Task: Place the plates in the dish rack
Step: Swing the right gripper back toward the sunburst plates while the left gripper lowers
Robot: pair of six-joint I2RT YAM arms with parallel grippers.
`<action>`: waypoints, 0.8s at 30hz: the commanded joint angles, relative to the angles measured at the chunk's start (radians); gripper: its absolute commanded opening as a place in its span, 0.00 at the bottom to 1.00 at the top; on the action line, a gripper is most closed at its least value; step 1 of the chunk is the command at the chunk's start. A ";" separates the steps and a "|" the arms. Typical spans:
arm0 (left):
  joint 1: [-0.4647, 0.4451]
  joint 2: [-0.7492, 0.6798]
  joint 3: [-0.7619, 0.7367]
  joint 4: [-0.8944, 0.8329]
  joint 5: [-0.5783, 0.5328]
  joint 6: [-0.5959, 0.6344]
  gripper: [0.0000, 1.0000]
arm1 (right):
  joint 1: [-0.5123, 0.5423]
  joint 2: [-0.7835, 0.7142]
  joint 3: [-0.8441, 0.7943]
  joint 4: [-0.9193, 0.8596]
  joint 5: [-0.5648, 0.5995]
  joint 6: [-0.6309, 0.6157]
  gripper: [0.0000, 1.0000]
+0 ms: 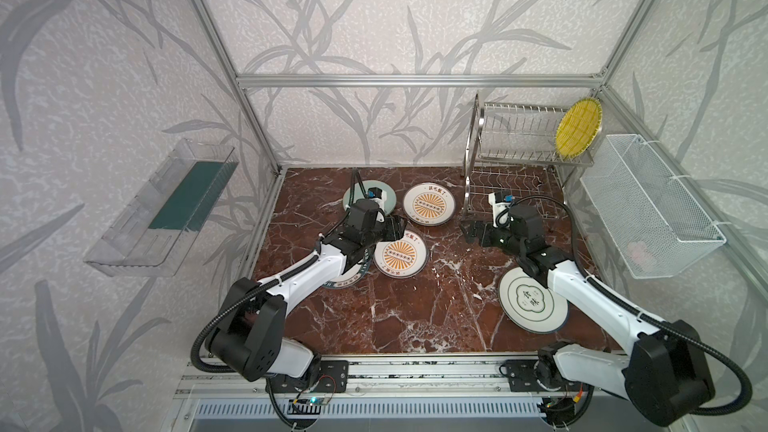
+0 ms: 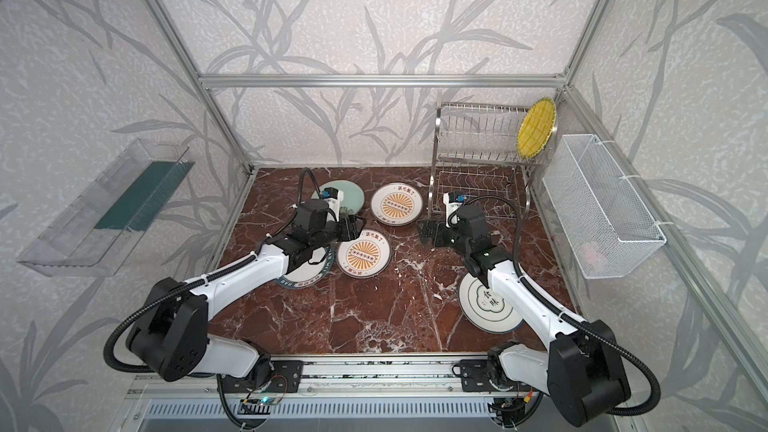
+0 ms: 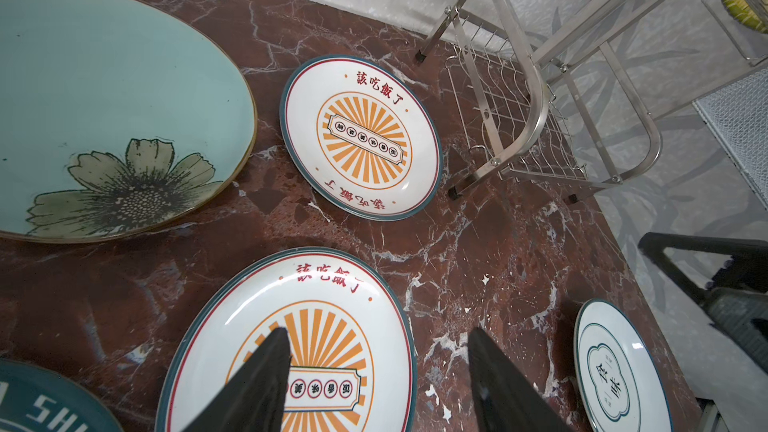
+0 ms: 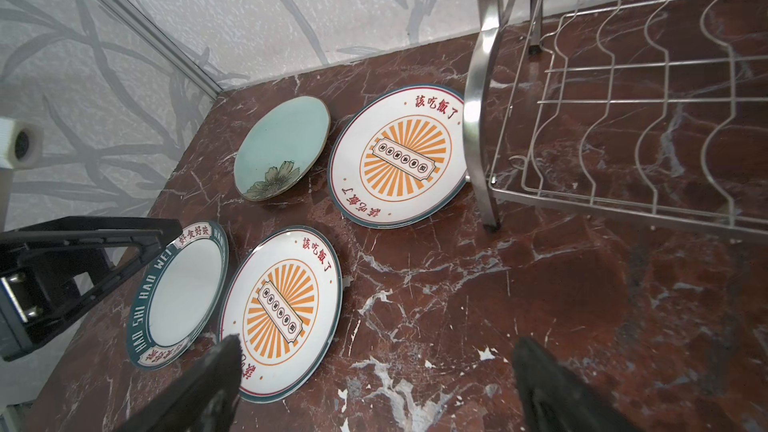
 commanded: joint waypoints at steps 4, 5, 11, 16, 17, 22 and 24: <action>0.010 -0.026 -0.031 0.011 -0.010 -0.027 0.65 | 0.009 0.058 -0.026 0.112 -0.031 0.044 1.00; 0.010 -0.025 -0.035 0.003 -0.013 -0.026 0.65 | 0.009 0.064 -0.025 0.114 -0.032 0.045 1.00; 0.021 -0.012 -0.039 -0.036 -0.024 -0.051 0.65 | 0.009 0.090 -0.035 0.127 -0.043 0.052 1.00; 0.027 0.005 -0.059 -0.048 -0.018 -0.073 0.63 | 0.009 0.114 -0.045 0.146 -0.055 0.061 1.00; 0.028 0.008 -0.068 -0.044 -0.022 -0.081 0.62 | 0.009 0.120 -0.046 0.145 -0.060 0.061 1.00; 0.029 0.017 -0.100 -0.050 -0.041 -0.114 0.62 | 0.009 0.151 -0.053 0.158 -0.077 0.065 1.00; 0.030 0.019 -0.110 -0.051 -0.049 -0.129 0.62 | 0.009 0.164 -0.058 0.170 -0.080 0.071 1.00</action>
